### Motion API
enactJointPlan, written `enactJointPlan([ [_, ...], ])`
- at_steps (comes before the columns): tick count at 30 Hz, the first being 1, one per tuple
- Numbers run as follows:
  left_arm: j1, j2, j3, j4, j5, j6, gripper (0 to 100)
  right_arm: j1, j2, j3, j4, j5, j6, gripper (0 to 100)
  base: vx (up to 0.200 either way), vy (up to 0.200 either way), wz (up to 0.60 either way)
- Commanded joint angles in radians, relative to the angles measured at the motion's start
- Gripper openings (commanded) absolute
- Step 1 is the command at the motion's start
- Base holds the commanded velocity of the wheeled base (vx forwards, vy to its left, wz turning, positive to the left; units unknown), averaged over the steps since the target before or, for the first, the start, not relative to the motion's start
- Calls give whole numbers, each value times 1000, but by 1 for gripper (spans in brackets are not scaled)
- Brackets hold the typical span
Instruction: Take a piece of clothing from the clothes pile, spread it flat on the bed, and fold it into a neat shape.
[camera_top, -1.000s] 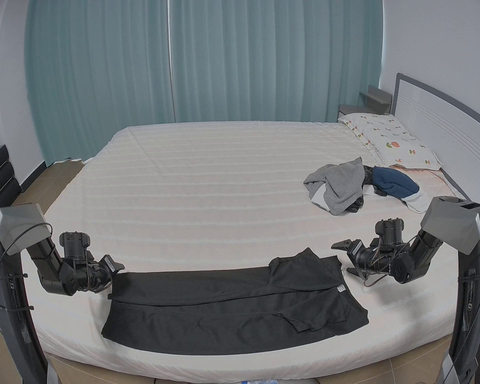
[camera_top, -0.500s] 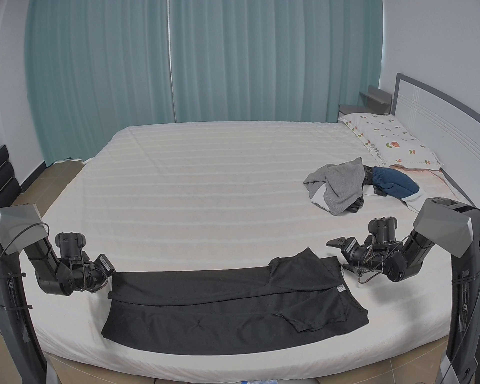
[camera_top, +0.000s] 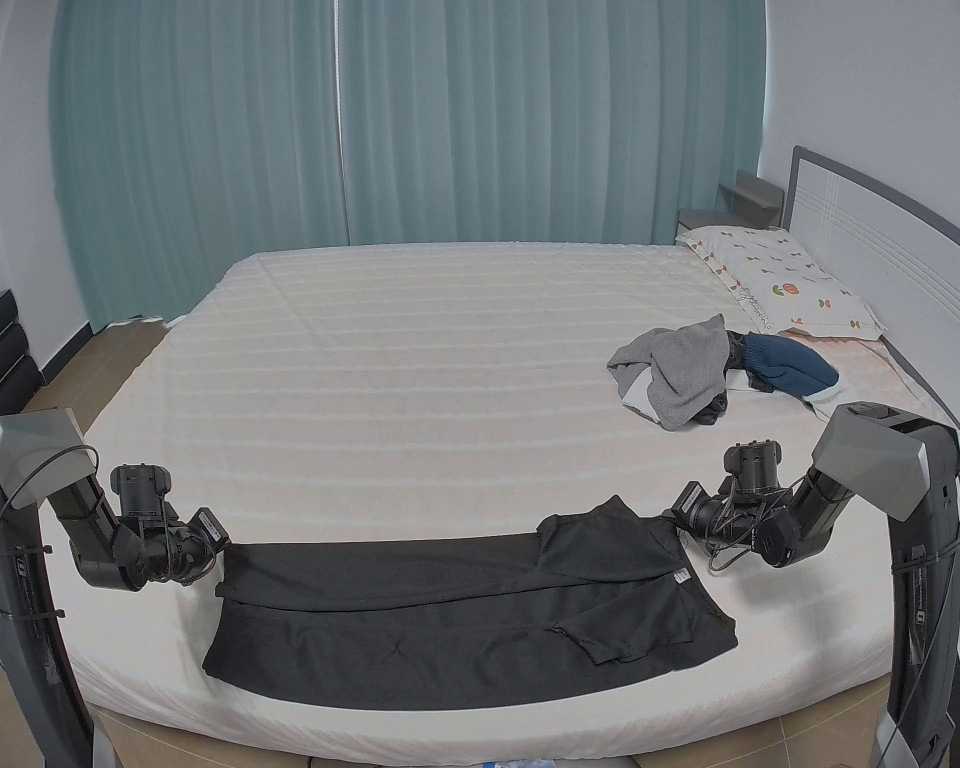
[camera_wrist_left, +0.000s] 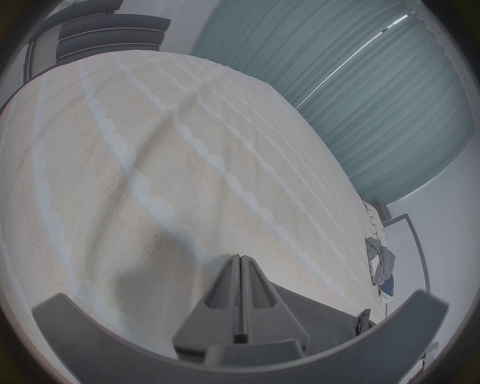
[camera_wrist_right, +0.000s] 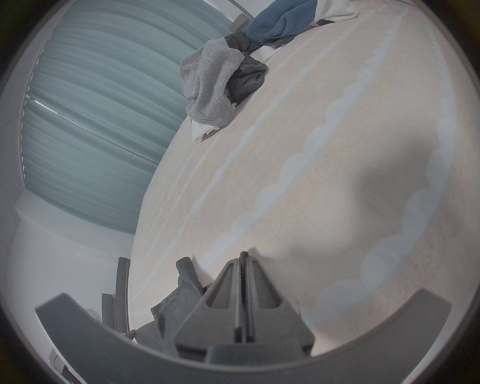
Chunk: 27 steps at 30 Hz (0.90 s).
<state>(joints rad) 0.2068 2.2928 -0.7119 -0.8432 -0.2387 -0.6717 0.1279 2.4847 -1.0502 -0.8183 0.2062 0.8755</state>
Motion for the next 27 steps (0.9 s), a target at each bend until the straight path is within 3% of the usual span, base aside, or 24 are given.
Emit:
enactJointPlan([
  [1, 0, 2, -1, 0, -1, -2, 0, -13, -1, -5, -4, -1, 2, 0, 0, 0, 0],
  [14, 0, 1, -1, -2, -2, -31, 0, -17, 5, 9, -70, -1, 0, 0, 0, 0, 0],
  [15, 0, -1, 0, -2, -4, -31, 0, -17, 5, 10, -70, -1, 0, 100, 0, 0, 0],
  [16, -1, -1, 0, -2, -4, -31, 0, -17, 7, 10, -70, -1, -1, 100, 0, 0, 0],
  [17, -1, -3, 2, -2, -4, -31, 100, -17, 5, 12, -71, -1, -1, 100, 0, 0, 0],
  [27, 0, -7, 17, 0, -17, -34, 100, -22, -139, 116, -82, 18, -32, 100, 0, 0, 0],
])
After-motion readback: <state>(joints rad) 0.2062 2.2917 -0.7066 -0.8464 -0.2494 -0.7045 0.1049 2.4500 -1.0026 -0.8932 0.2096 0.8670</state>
